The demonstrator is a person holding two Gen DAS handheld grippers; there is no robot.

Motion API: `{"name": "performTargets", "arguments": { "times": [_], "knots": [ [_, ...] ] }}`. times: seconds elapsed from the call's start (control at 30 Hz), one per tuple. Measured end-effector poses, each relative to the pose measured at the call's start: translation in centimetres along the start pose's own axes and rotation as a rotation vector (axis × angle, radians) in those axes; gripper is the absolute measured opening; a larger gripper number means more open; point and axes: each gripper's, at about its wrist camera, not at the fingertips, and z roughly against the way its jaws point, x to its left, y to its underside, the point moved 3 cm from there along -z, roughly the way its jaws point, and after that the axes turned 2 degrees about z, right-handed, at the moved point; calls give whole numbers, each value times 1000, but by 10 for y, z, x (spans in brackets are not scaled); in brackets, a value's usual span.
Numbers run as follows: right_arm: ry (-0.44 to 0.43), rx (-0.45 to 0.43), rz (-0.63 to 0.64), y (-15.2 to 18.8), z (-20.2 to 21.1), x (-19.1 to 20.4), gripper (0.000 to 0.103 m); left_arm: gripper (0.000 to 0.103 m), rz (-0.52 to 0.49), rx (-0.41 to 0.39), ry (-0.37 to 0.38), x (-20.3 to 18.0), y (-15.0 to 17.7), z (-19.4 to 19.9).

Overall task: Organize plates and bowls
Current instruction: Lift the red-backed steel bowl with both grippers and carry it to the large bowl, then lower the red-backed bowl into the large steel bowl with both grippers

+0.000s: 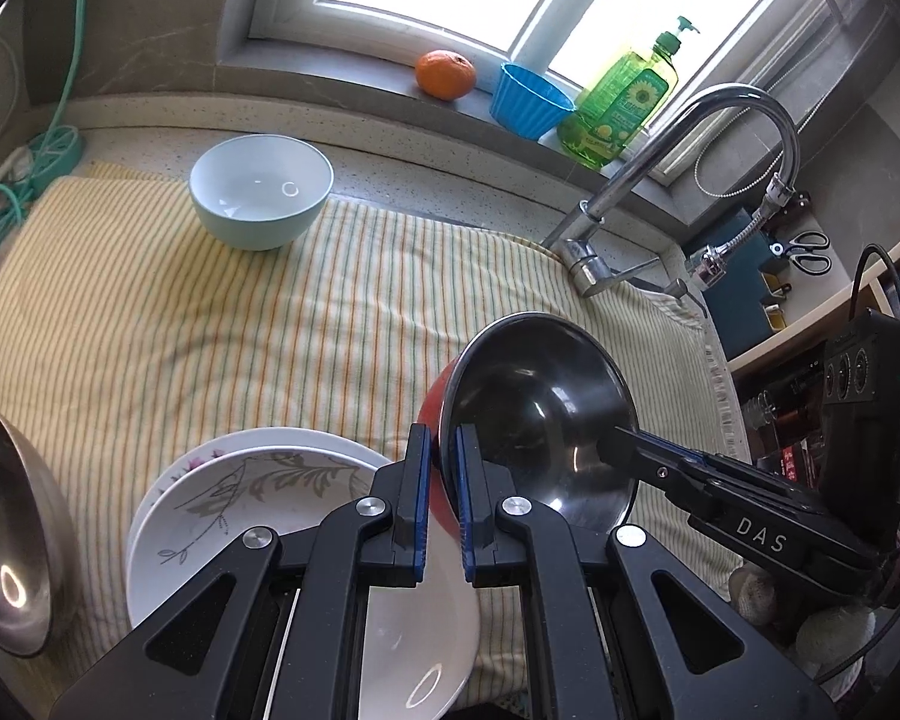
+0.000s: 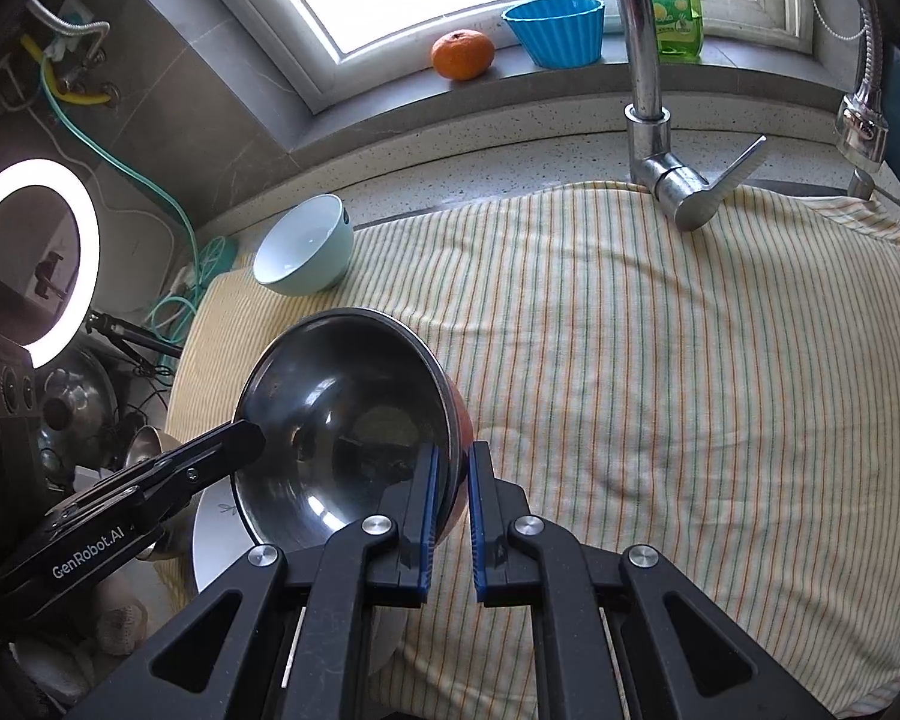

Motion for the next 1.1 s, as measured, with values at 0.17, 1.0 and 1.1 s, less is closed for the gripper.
{"name": "performTargets", "arguments": {
  "times": [0.17,1.0,1.1],
  "knots": [
    [-19,-2,26,0,1,22,9,7,17,-30,-8,15,3,20],
    [-87,28,185,10,-22,145,9,7,163,-127,-69,110,24,91],
    [-94,35,209,12,-27,161,9,7,182,-136,-81,124,27,99]
  ]
}}
